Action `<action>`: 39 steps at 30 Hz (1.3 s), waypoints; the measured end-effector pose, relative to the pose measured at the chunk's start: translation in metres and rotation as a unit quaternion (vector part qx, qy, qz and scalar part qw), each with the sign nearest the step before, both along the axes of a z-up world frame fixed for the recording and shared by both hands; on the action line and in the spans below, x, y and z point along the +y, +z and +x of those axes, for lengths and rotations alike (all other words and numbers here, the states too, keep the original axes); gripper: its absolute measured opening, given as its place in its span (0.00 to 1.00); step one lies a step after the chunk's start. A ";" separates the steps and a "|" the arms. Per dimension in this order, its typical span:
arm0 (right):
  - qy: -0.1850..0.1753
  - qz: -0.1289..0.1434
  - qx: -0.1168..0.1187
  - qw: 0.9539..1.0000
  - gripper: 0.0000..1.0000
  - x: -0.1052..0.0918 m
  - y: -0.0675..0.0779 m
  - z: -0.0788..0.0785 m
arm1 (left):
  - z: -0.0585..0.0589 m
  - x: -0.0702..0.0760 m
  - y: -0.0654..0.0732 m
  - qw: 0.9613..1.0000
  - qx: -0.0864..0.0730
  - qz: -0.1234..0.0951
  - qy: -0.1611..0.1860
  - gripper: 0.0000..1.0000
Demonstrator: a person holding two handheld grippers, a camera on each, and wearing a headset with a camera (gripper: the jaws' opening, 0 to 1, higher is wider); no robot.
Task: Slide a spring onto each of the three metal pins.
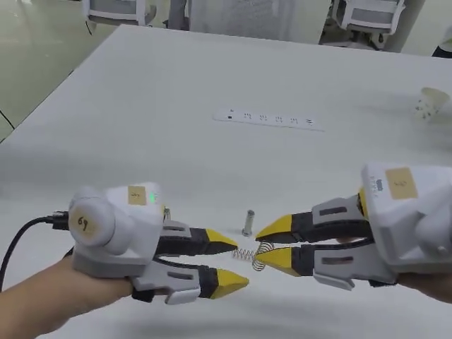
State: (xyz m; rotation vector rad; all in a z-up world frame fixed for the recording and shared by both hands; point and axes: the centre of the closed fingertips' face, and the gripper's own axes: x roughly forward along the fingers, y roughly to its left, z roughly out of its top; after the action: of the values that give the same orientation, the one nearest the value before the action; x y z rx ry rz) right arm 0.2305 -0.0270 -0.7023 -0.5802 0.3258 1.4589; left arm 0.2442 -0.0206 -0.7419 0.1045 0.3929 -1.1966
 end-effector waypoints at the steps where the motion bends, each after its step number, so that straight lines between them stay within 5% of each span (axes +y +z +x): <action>1: 0.000 0.000 0.000 1.000 0.08 0.000 0.000 0.000 | 0.001 0.003 0.000 1.000 -0.001 0.000 0.003 0.24; 16: -0.014 -0.008 -0.011 1.000 0.08 -0.007 0.000 0.008 | 0.005 0.043 -0.010 0.998 0.000 0.027 0.049 0.41; 27: -0.034 -0.011 -0.019 0.999 0.08 -0.020 -0.002 0.015 | 0.017 0.092 -0.001 0.991 -0.017 0.030 0.127 0.55; 33: -0.054 -0.009 -0.022 0.998 0.08 -0.031 -0.001 0.023 | 0.021 0.124 -0.003 0.985 -0.011 0.031 0.171 0.61; 39: -0.069 -0.009 -0.024 0.997 0.08 -0.037 -0.001 0.027 | 0.016 0.134 -0.010 0.982 0.002 0.027 0.189 0.72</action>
State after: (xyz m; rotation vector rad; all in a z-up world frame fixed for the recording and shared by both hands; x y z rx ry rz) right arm 0.2575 -0.0645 -0.7037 -0.5937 0.3350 1.3096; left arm 0.2600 0.1136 -0.7515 0.0691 0.4277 -0.8118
